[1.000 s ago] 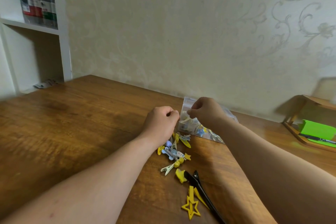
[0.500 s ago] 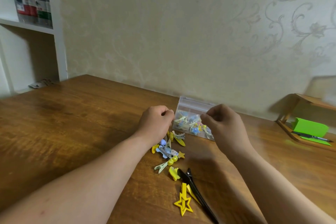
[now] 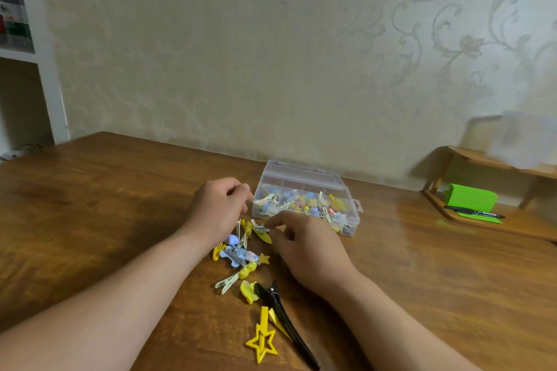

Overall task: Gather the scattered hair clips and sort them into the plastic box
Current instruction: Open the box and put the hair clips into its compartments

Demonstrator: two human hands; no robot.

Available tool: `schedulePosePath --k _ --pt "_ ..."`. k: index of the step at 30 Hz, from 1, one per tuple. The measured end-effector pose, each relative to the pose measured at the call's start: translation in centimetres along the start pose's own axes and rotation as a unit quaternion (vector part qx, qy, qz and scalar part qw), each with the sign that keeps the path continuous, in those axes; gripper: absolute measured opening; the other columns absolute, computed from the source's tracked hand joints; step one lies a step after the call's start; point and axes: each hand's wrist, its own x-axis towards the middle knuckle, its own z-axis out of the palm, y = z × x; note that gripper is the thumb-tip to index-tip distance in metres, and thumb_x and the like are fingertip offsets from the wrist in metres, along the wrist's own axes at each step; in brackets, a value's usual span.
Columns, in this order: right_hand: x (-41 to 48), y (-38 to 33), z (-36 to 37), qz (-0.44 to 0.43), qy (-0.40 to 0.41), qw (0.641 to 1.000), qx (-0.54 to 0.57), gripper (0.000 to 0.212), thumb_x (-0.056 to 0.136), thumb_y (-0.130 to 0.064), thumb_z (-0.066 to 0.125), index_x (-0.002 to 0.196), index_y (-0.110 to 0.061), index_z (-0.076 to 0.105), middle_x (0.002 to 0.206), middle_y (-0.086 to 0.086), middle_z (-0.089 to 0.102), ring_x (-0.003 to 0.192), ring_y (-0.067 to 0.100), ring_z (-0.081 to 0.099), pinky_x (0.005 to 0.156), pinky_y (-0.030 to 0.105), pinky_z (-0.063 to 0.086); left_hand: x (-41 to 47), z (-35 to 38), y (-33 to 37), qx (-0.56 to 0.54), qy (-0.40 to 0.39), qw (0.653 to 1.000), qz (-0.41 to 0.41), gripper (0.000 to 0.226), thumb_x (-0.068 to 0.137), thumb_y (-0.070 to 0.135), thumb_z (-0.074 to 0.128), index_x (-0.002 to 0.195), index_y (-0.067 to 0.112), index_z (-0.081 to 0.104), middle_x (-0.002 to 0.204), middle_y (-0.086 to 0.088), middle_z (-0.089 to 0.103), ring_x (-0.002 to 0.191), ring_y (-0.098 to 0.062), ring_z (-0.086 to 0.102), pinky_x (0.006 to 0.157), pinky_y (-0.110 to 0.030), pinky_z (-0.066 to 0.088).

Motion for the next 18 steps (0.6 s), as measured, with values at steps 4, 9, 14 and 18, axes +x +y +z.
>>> schedulePosePath --k 4,9,14,18 --pt "0.03 -0.57 -0.13 -0.024 -0.015 0.998 -0.054 0.038 0.103 -0.032 0.052 0.137 -0.045 0.064 0.099 -0.011 0.074 0.081 0.008 0.065 0.074 0.028 0.056 -0.11 -0.08 0.1 0.002 -0.002 1.0 0.002 0.033 0.108 0.027 0.056 0.085 0.017 0.077 0.078 -0.003 0.072 0.072 -0.028 0.064 0.078 -0.05 0.059" --pt "0.01 -0.6 -0.1 -0.014 -0.016 0.998 -0.057 0.031 0.102 -0.034 0.053 0.13 -0.039 0.065 0.092 -0.009 0.069 0.084 0.013 0.064 0.077 0.037 0.058 -0.35 -0.12 0.31 0.005 -0.004 1.0 -0.005 0.033 0.108 0.026 0.056 0.084 0.018 0.078 0.077 -0.003 0.072 0.088 -0.042 0.069 0.085 -0.054 0.06" --pt "-0.04 -0.11 -0.55 0.001 -0.01 0.999 -0.05 0.03 0.104 -0.033 0.053 0.131 -0.041 0.064 0.09 -0.01 0.072 0.078 0.008 0.067 0.076 0.037 0.061 -0.52 -0.12 0.62 0.008 -0.004 1.0 -0.004 0.033 0.108 0.026 0.055 0.084 0.019 0.077 0.079 -0.003 0.073 0.09 -0.038 0.07 0.086 -0.052 0.059" --pt "0.0 -0.17 -0.53 -0.004 -0.015 0.998 -0.065 0.026 0.104 -0.035 0.055 0.128 -0.04 0.065 0.092 -0.01 0.072 0.081 0.008 0.068 0.078 0.037 0.061 -0.59 -0.18 0.62 0.009 -0.005 1.0 -0.005 0.033 0.108 0.026 0.055 0.085 0.019 0.077 0.079 -0.003 0.073 0.091 -0.038 0.071 0.088 -0.052 0.059"
